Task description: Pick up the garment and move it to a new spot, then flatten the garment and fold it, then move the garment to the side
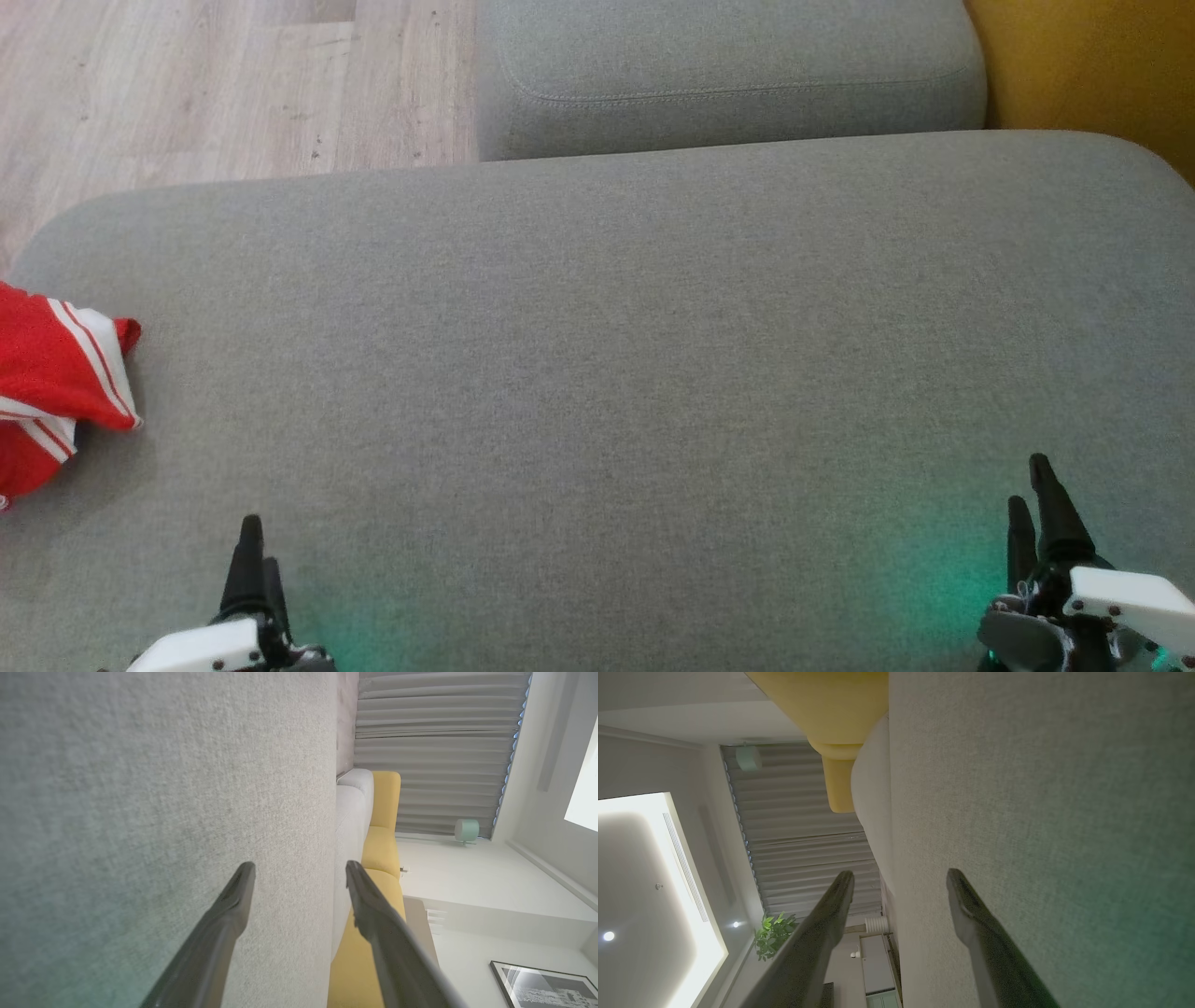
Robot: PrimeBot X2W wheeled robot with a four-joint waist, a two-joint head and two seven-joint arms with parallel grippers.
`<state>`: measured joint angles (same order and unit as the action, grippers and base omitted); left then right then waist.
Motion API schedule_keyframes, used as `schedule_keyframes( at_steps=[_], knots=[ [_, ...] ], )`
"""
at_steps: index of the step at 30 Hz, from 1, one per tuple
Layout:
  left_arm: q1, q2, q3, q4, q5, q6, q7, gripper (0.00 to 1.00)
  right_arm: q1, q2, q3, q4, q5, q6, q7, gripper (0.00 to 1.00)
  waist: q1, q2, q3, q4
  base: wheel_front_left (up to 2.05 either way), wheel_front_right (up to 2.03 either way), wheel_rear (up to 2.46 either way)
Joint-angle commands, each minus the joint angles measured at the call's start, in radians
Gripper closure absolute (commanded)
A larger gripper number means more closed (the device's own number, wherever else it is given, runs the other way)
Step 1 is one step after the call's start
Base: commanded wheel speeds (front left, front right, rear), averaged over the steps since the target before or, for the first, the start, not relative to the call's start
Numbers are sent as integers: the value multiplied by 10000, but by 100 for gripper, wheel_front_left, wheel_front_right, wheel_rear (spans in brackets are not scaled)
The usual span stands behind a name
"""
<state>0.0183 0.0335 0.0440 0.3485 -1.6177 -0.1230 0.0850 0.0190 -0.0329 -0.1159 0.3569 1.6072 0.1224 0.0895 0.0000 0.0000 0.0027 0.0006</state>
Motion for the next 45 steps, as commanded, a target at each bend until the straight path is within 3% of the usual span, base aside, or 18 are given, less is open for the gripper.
schedule_keyframes(
  at_steps=[1,15,45],
  knots=[
    [-363,77,-52,-423,186,-6,-113,0,-323,-64,36,-411,-182,9,-134,0,0,0,0,3,0,0,0],
    [-323,88,-281,-1048,1587,219,-493,0,-233,-76,62,-977,-1686,17,-517,0,0,0,19,30,0,0,0],
    [-248,111,-1435,-2092,6712,719,-1372,0,8,-105,795,-2042,-6104,36,-1402,0,0,0,192,146,0,0,0]
  ],
)
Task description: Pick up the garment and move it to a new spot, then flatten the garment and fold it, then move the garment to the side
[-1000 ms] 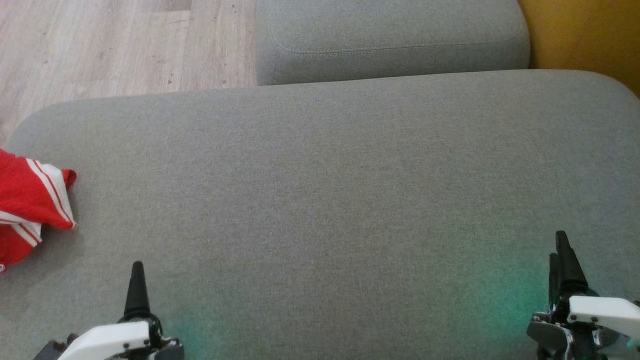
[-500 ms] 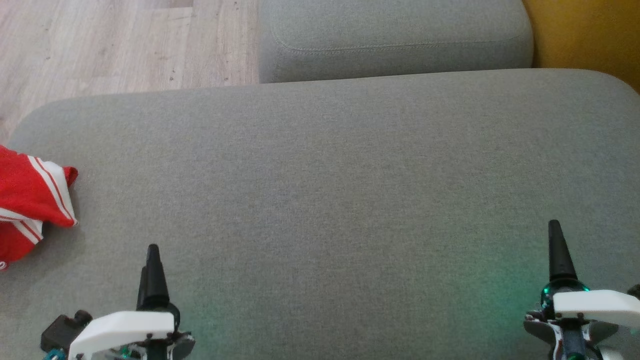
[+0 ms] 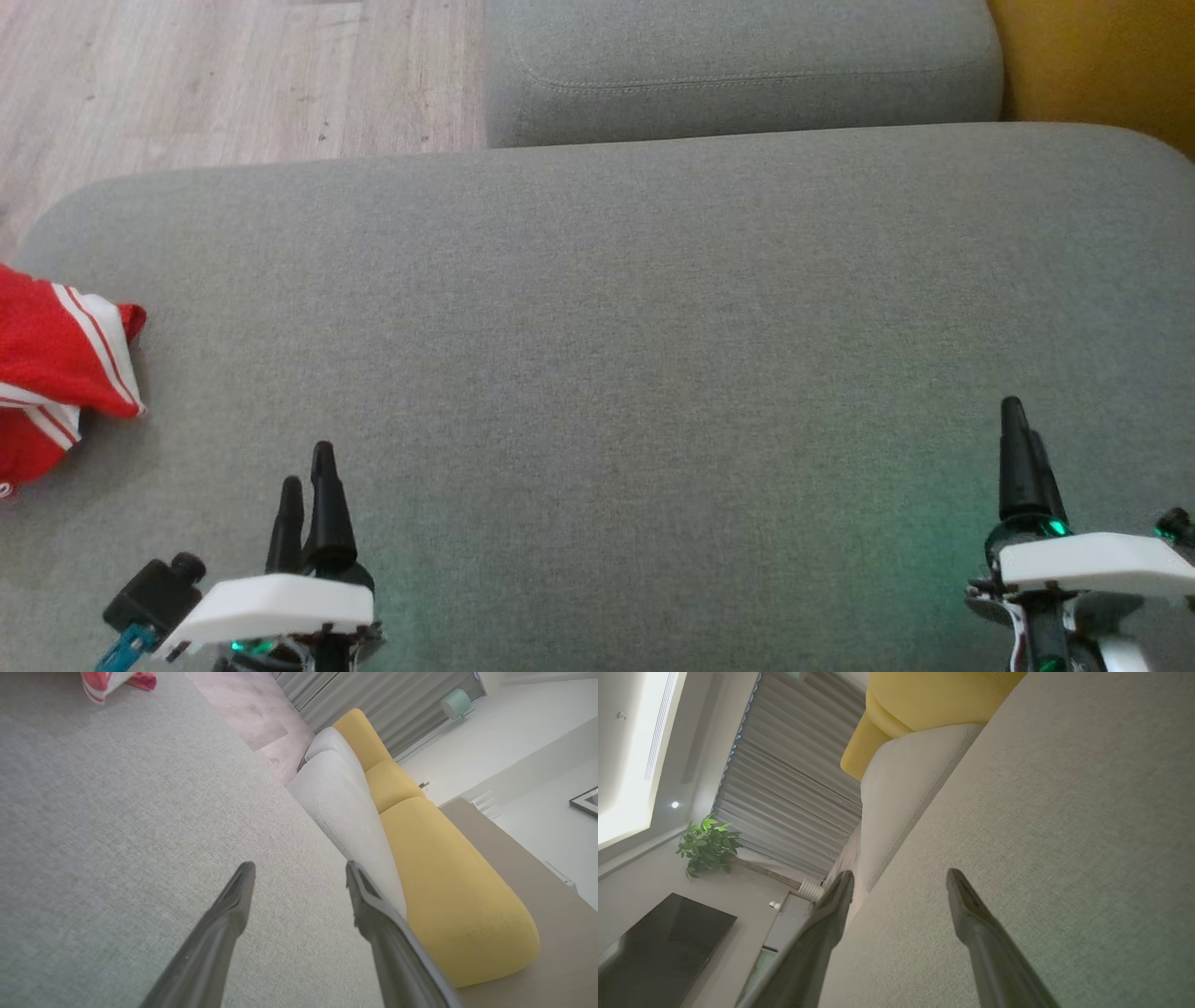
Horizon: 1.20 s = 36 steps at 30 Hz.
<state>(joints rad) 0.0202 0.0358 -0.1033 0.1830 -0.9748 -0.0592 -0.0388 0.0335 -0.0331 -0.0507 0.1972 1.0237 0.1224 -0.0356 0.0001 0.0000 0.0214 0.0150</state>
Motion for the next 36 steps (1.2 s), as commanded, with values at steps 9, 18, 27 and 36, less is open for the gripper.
schedule_keyframes(
  at_steps=[9,18,27,36],
  knots=[
    [-220,95,-113,-497,1315,252,-367,0,-110,-111,260,-530,-1292,42,-387,0,-1,0,45,29,0,0,0],
    [-155,102,-249,-487,2450,357,-631,0,-37,-119,430,-617,-2442,47,-653,0,-1,0,23,74,0,0,0],
    [-107,109,-373,-473,3550,438,-895,0,12,-128,602,-711,-3639,53,-918,0,-1,0,33,119,0,0,0],
    [-28,117,-431,-402,4703,564,-1188,0,66,-138,781,-826,-4911,60,-1213,0,-1,0,48,146,0,0,0]
  ],
)
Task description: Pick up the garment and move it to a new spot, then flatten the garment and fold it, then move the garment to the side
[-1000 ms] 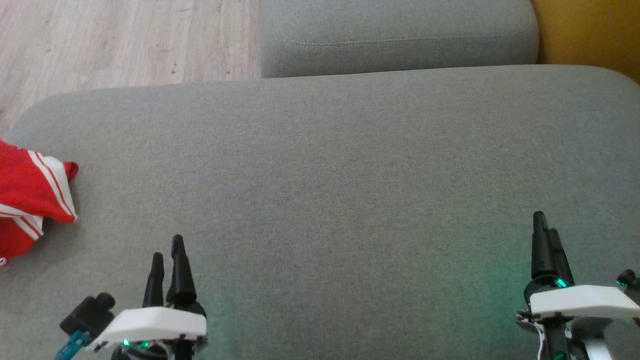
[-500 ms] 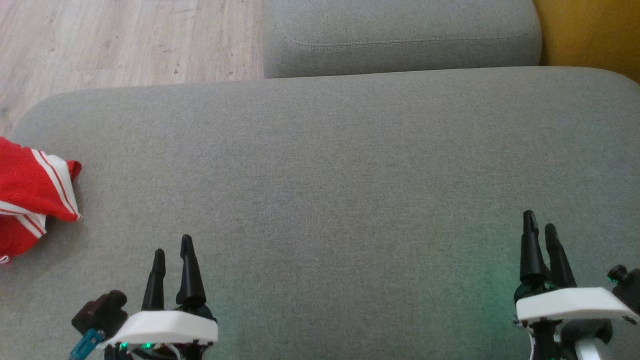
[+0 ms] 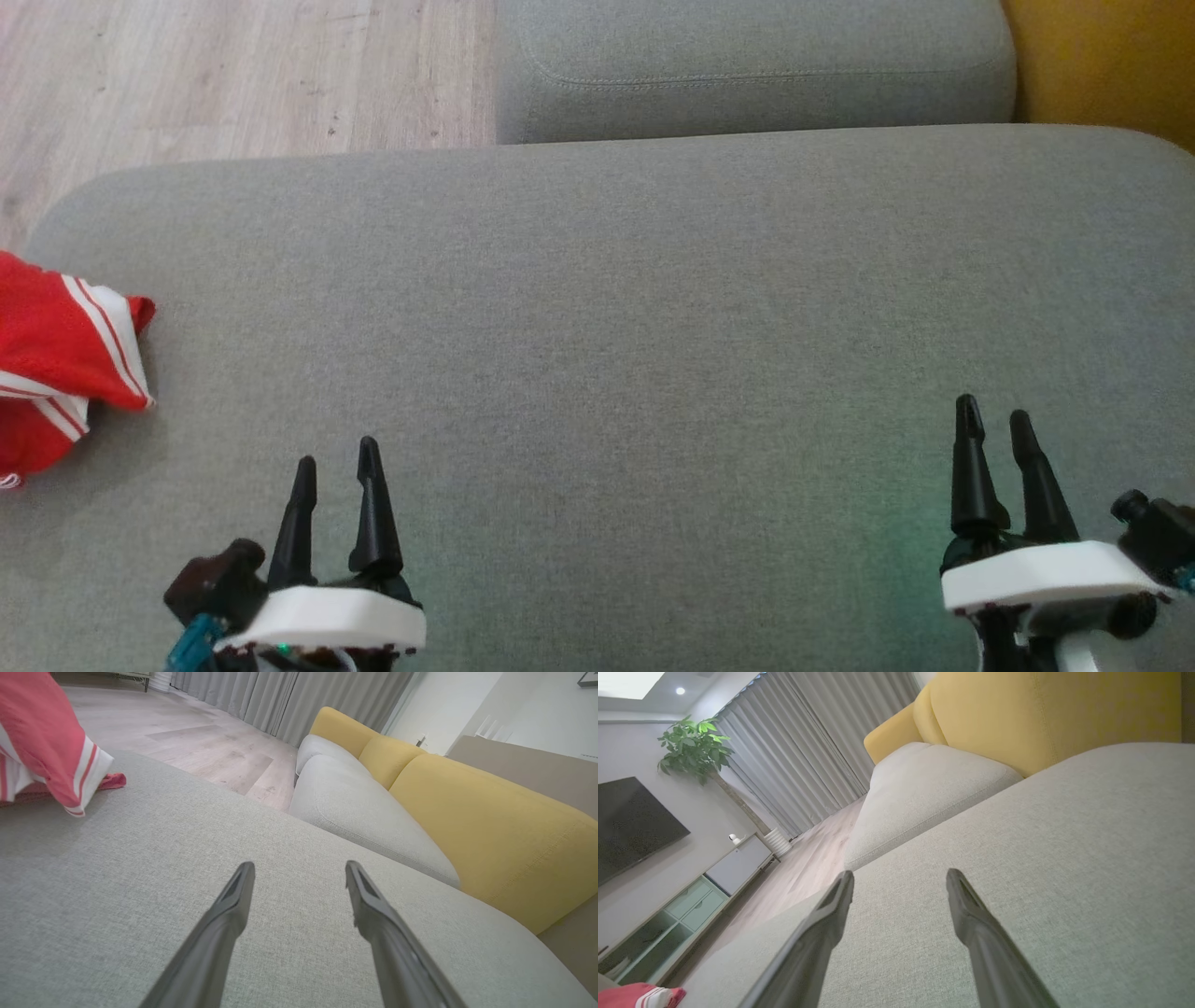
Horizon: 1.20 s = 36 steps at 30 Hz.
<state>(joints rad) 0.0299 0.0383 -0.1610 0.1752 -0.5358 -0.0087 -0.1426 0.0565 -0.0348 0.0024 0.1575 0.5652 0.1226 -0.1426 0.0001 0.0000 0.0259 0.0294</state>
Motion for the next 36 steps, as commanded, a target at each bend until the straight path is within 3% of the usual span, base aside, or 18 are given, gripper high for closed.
schedule_keyframes(
  at_steps=[1,36],
  knots=[
    [-118,93,142,-317,427,74,-180,0,-157,-121,267,-438,-451,58,-173,0,0,0,4,4,0,0,0],
    [89,119,-238,54,3666,536,-1176,0,89,-154,724,-777,-4570,80,-1175,0,-1,0,68,137,0,0,0]
  ],
)
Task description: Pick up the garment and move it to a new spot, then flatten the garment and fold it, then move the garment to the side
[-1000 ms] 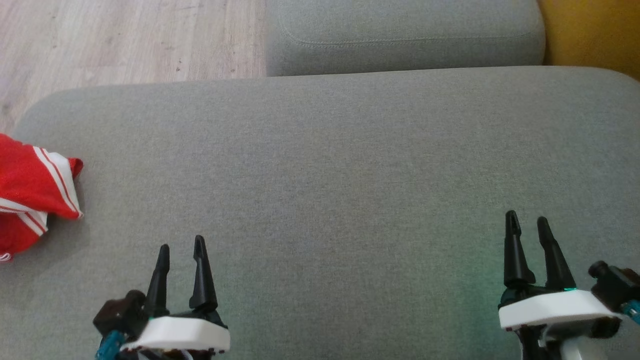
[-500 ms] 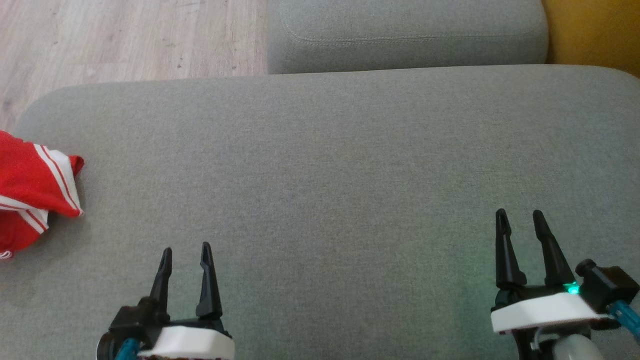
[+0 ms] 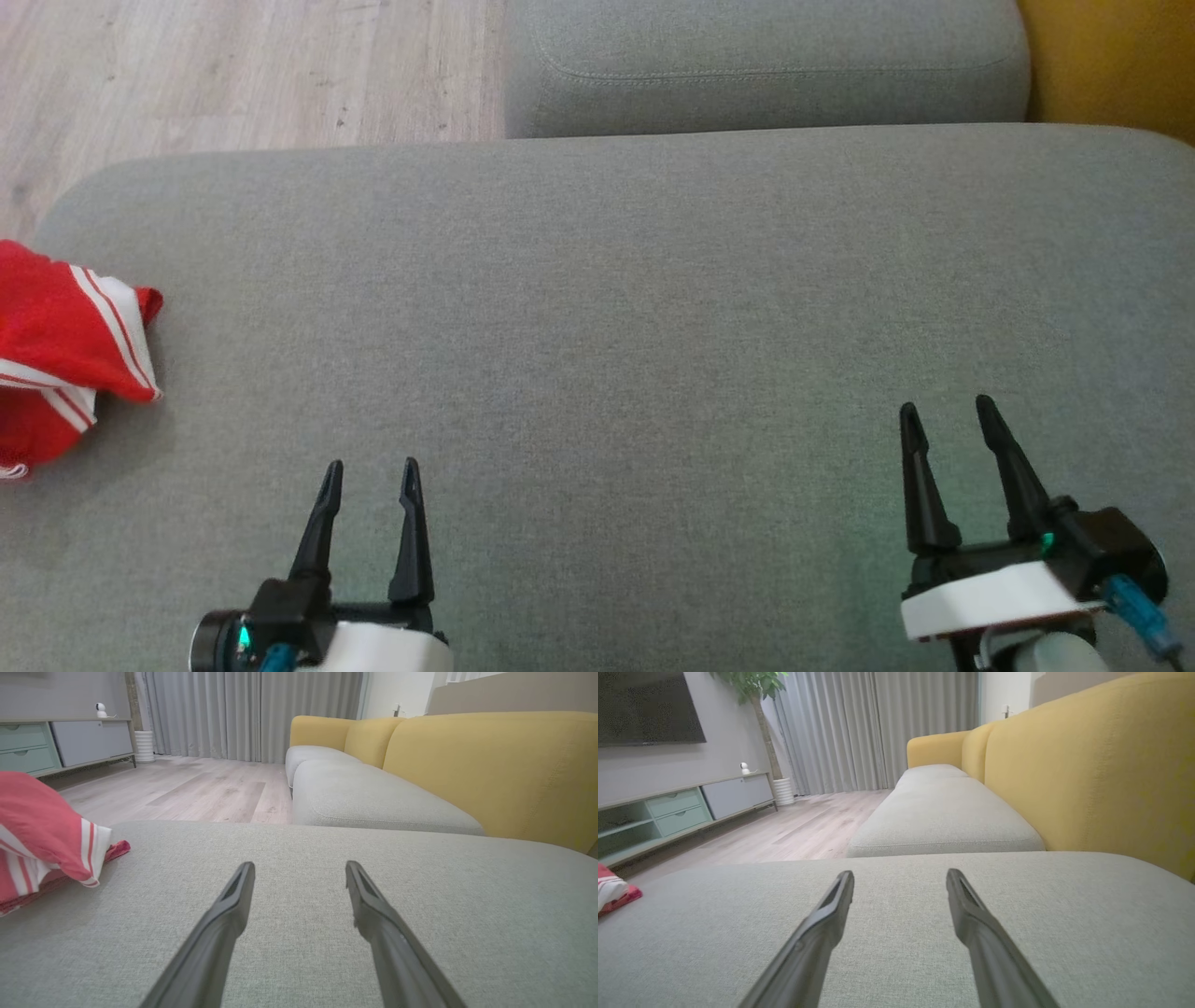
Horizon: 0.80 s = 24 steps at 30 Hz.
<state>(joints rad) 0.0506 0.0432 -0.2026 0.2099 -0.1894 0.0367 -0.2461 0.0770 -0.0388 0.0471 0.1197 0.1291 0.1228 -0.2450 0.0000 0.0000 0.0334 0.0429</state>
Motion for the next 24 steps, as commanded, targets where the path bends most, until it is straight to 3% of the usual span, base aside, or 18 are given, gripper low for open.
schedule_keyframes(
  at_steps=[1,24],
  knots=[
    [-109,70,174,-273,241,92,-157,0,-103,-114,288,-390,-276,79,-168,0,0,0,-16,8,0,0,0],
    [-80,70,257,280,-269,96,-157,0,-35,-114,253,-60,-159,79,-168,0,0,0,-146,51,0,0,0]
  ],
)
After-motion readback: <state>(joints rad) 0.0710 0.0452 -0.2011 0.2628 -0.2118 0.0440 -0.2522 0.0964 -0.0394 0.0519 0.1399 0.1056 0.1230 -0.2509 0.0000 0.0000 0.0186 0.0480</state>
